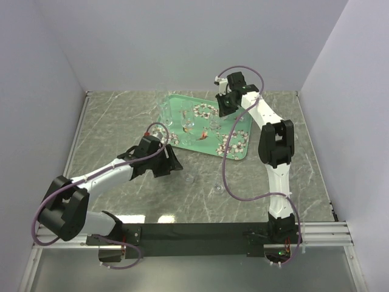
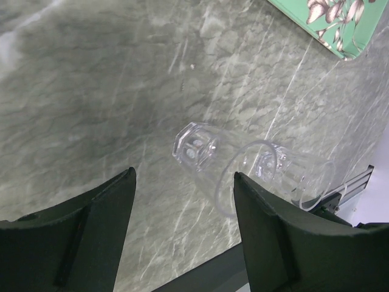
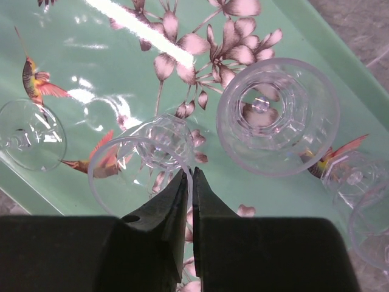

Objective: Place the glasses into the tray

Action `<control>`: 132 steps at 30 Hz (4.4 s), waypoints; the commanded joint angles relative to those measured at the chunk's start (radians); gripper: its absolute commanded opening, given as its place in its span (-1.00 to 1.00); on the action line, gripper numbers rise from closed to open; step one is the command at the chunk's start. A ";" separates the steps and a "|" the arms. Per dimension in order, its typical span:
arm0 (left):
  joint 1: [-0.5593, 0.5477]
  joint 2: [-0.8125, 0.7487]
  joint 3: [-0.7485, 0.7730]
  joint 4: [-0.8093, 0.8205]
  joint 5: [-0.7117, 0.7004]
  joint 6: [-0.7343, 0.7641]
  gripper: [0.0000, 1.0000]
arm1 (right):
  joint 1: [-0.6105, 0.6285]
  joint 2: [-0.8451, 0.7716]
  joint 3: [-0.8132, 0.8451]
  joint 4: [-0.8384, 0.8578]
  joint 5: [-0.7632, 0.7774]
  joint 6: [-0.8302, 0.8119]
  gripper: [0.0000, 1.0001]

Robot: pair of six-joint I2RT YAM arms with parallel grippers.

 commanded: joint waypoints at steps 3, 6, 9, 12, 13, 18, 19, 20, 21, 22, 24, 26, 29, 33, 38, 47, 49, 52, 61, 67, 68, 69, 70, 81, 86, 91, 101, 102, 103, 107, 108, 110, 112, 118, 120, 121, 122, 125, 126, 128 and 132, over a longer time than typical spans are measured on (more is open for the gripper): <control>-0.032 0.053 0.080 0.037 0.007 0.012 0.40 | 0.012 -0.014 0.047 0.000 0.000 0.005 -0.53; -0.044 0.082 0.109 0.015 -0.019 0.015 0.32 | 0.012 -0.037 0.036 0.003 -0.002 -0.002 -0.28; -0.057 0.111 0.140 -0.009 -0.045 0.023 0.21 | 0.012 -0.078 0.006 0.017 -0.004 -0.015 -0.06; -0.074 0.133 0.172 -0.051 -0.067 0.031 0.10 | 0.010 -0.132 -0.039 0.036 -0.008 -0.025 0.08; -0.078 0.139 0.180 -0.061 -0.085 0.038 0.07 | 0.009 -0.146 -0.053 0.041 -0.010 -0.026 0.10; -0.118 0.158 0.217 -0.134 -0.129 0.058 -0.14 | -0.013 -0.231 -0.129 0.053 -0.068 -0.025 0.20; -0.123 0.161 0.218 -0.140 -0.134 0.065 -0.18 | -0.018 -0.244 -0.140 0.052 -0.080 -0.026 0.21; -0.129 0.165 0.220 -0.144 -0.143 0.066 -0.28 | -0.022 -0.254 -0.160 0.049 -0.092 -0.029 0.23; -0.136 0.167 0.229 -0.161 -0.152 0.071 -0.32 | -0.030 -0.279 -0.172 0.049 -0.115 -0.037 0.25; -0.143 0.176 0.235 -0.172 -0.162 0.078 -0.36 | -0.034 -0.291 -0.183 0.049 -0.126 -0.041 0.25; -0.161 0.182 0.249 -0.192 -0.185 0.088 -0.46 | -0.047 -0.328 -0.215 0.052 -0.152 -0.055 0.26; -0.178 0.196 0.264 -0.207 -0.191 0.101 -0.52 | -0.057 -0.363 -0.243 0.055 -0.171 -0.058 0.26; -0.199 0.214 0.287 -0.236 -0.220 0.118 -0.75 | -0.080 -0.405 -0.267 0.058 -0.214 -0.064 0.26; -0.233 0.219 0.327 -0.273 -0.293 0.134 -0.99 | -0.114 -0.462 -0.300 0.061 -0.260 -0.066 0.26; -0.273 0.225 0.427 -0.336 -0.389 0.179 -0.99 | -0.182 -0.544 -0.367 0.066 -0.319 -0.074 0.25; -0.294 0.364 0.733 -0.471 -0.441 0.287 -0.99 | -0.260 -0.636 -0.505 0.098 -0.352 -0.081 0.25; -0.296 0.417 0.789 -0.505 -0.439 0.319 -0.99 | -0.298 -0.649 -0.533 0.099 -0.358 -0.086 0.25; -0.296 0.484 0.888 -0.542 -0.442 0.359 -0.99 | -0.317 -0.679 -0.570 0.110 -0.359 -0.094 0.25; -0.296 0.654 1.148 -0.615 -0.461 0.427 -0.99 | -0.370 -0.710 -0.627 0.122 -0.373 -0.106 0.25; -0.296 0.730 1.241 -0.623 -0.472 0.447 -0.99 | -0.381 -0.710 -0.640 0.133 -0.382 -0.103 0.25; -0.295 0.737 1.251 -0.623 -0.473 0.447 -0.99 | -0.384 -0.710 -0.642 0.135 -0.384 -0.101 0.25; -0.296 0.756 1.260 -0.623 -0.475 0.448 -0.99 | -0.384 -0.710 -0.643 0.136 -0.385 -0.100 0.26; -0.296 0.763 1.278 -0.624 -0.476 0.451 -0.99 | -0.387 -0.710 -0.645 0.138 -0.386 -0.098 0.25; -0.273 0.900 1.432 -0.651 -0.492 0.480 -0.97 | -0.396 -0.727 -0.695 0.150 -0.381 -0.117 0.25; -0.258 0.931 1.468 -0.660 -0.487 0.494 -0.95 | -0.404 -0.735 -0.712 0.156 -0.384 -0.120 0.25; -0.253 0.951 1.469 -0.654 -0.481 0.509 -0.92 | -0.404 -0.730 -0.714 0.158 -0.382 -0.121 0.25; -0.239 0.957 1.461 -0.644 -0.458 0.514 -0.81 | -0.407 -0.721 -0.708 0.159 -0.379 -0.123 0.25; -0.239 0.960 1.464 -0.646 -0.456 0.514 -0.79 | -0.407 -0.719 -0.703 0.158 -0.378 -0.123 0.25; -0.238 0.961 1.467 -0.649 -0.455 0.514 -0.78 | -0.407 -0.718 -0.703 0.158 -0.378 -0.121 0.25; -0.236 0.966 1.467 -0.649 -0.447 0.514 -0.71 | -0.409 -0.715 -0.702 0.158 -0.376 -0.123 0.25; -0.238 0.966 1.465 -0.649 -0.444 0.514 -0.68 | -0.409 -0.715 -0.700 0.158 -0.376 -0.123 0.25; -0.236 0.964 1.462 -0.646 -0.442 0.514 -0.66 | -0.410 -0.715 -0.699 0.158 -0.376 -0.121 0.25; -0.235 0.966 1.462 -0.643 -0.438 0.516 -0.64 | -0.412 -0.713 -0.699 0.158 -0.376 -0.120 0.25; -0.235 0.969 1.464 -0.643 -0.433 0.516 -0.54 | -0.415 -0.709 -0.691 0.155 -0.375 -0.123 0.25; -0.235 0.966 1.465 -0.643 -0.435 0.516 -0.49 | -0.415 -0.710 -0.688 0.152 -0.373 -0.126 0.25; -0.235 0.964 1.468 -0.643 -0.436 0.514 -0.49 | -0.415 -0.710 -0.688 0.150 -0.372 -0.127 0.25; -0.235 0.961 1.476 -0.644 -0.436 0.516 -0.47 | -0.415 -0.712 -0.688 0.152 -0.370 -0.129 0.25; -0.235 0.949 1.491 -0.651 -0.442 0.512 -0.42 | -0.418 -0.709 -0.682 0.150 -0.367 -0.133 0.25; -0.235 0.945 1.498 -0.651 -0.444 0.512 -0.39 | -0.418 -0.710 -0.679 0.149 -0.367 -0.135 0.25; -0.235 0.929 1.501 -0.649 -0.453 0.511 -0.35 | -0.423 -0.706 -0.671 0.149 -0.367 -0.137 0.25; -0.235 0.908 1.507 -0.654 -0.456 0.509 -0.28 | -0.424 -0.701 -0.662 0.147 -0.367 -0.135 0.25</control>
